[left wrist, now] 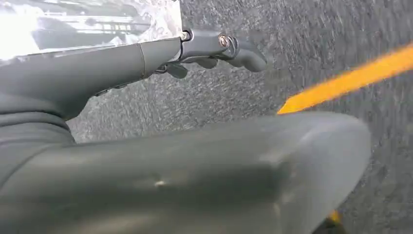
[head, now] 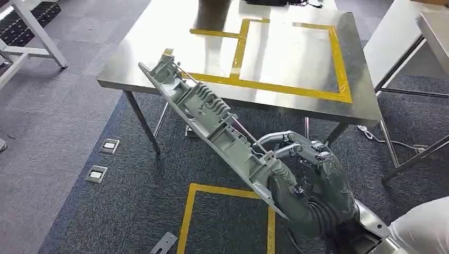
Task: Take the parts from the cabinet and place them on the table.
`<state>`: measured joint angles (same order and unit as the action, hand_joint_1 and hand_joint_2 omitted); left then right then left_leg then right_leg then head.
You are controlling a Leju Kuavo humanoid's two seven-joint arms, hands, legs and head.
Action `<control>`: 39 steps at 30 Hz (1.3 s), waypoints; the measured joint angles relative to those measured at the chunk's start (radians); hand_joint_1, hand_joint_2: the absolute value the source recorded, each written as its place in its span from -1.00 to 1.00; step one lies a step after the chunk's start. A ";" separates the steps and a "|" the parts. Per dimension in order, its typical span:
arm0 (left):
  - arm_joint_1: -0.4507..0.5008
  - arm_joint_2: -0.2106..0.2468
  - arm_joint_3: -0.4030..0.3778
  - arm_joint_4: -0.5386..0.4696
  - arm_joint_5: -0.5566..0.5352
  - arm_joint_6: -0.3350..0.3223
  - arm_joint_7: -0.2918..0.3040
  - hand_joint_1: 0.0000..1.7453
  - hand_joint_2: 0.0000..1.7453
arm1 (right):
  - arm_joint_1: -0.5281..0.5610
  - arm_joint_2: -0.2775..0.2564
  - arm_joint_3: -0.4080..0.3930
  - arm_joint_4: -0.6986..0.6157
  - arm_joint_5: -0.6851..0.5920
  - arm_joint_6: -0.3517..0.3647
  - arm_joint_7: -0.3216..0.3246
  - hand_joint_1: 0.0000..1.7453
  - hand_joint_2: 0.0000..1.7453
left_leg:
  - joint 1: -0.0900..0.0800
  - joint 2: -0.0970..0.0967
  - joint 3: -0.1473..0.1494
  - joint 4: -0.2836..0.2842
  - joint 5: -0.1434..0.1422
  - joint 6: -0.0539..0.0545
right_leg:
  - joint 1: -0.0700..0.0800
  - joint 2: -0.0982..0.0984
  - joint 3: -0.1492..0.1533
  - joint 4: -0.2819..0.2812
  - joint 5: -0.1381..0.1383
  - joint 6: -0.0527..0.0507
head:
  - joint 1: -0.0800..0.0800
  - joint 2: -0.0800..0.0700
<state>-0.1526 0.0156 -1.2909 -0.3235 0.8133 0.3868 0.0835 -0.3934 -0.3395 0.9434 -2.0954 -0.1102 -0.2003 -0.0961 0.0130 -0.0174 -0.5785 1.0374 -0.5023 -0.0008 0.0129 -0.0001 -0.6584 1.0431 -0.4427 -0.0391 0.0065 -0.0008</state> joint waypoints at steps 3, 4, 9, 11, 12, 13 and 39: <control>-0.003 0.003 0.000 0.000 -0.002 0.000 0.002 -1.00 1.00 | -0.001 0.000 0.000 0.000 0.000 0.000 0.000 1.00 1.00 | -0.002 0.003 -0.001 0.028 -0.030 -0.015 | -0.012 -0.004 0.032 -0.039 0.005 -0.001 | -0.005 0.000; -0.003 0.003 0.000 0.000 -0.005 -0.003 0.002 -1.00 1.00 | -0.002 0.000 0.000 0.000 0.000 0.000 0.000 1.00 1.00 | -0.001 0.003 -0.027 0.087 -0.062 -0.018 | -0.014 -0.006 0.037 -0.041 0.004 -0.005 | -0.009 0.000; -0.003 0.014 0.000 0.001 -0.017 -0.019 0.010 -1.00 1.00 | 0.000 0.000 0.001 0.001 -0.002 0.000 0.000 1.00 1.00 | 0.007 0.005 -0.109 0.218 -0.053 -0.039 | -0.017 -0.003 0.050 -0.029 -0.016 -0.003 | -0.013 0.000; -0.003 0.018 0.000 0.001 -0.017 -0.019 0.011 -1.00 1.00 | 0.000 0.000 0.000 0.001 -0.002 0.000 0.000 1.00 1.00 | 0.011 0.007 -0.042 0.057 0.047 -0.043 | -0.022 -0.002 0.061 -0.016 -0.032 0.008 | -0.014 0.000; -0.003 0.018 0.000 0.001 -0.017 -0.020 0.011 -1.00 1.00 | -0.001 0.000 0.001 0.001 -0.002 0.000 0.000 1.00 1.00 | 0.005 0.007 -0.033 0.044 0.028 -0.044 | -0.019 -0.001 0.060 -0.012 -0.037 0.016 | -0.016 0.000; -0.005 0.018 0.000 0.001 -0.017 -0.020 0.011 -1.00 1.00 | -0.002 0.000 0.000 0.001 -0.003 0.000 -0.001 1.00 1.00 | 0.004 0.006 -0.012 0.012 0.021 -0.033 | -0.016 0.001 0.055 -0.003 -0.041 0.021 | -0.019 0.000; -0.002 0.017 0.000 0.001 -0.017 0.000 0.011 -1.00 1.00 | 0.002 -0.001 0.000 0.001 -0.007 0.000 -0.002 1.00 1.00 | 0.004 0.003 -0.118 0.257 -0.089 -0.029 | -0.013 0.003 0.043 -0.028 -0.011 -0.008 | -0.014 0.000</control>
<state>-0.1543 0.0328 -1.2913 -0.3227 0.7961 0.3868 0.0950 -0.3917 -0.3403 0.9438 -2.0947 -0.1175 -0.1999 -0.0980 0.0173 -0.0142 -0.6969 1.2941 -0.5912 -0.0300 -0.0003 0.0025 -0.6158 1.0152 -0.4535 -0.0475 -0.0080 -0.0008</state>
